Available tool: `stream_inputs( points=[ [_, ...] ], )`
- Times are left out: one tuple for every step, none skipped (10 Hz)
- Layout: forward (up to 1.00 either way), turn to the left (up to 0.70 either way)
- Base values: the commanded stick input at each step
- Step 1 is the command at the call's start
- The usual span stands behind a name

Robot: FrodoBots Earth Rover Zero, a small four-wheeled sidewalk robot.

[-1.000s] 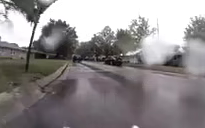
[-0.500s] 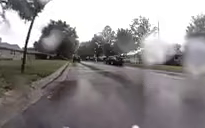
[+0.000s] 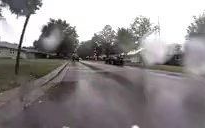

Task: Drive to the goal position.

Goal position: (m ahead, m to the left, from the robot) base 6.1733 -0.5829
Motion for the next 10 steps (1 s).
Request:
stream_inputs(
  points=[
    [0.5,-0.01],
    [0.5,-0.01],
    [0.5,-0.01],
    [0.5,0.2],
    [0.5,0.49],
    [0.5,0.49],
    [0.5,0.49],
    [0.5,0.07],
    [0.5,-0.01],
    [0.5,-0.01]
  ],
)
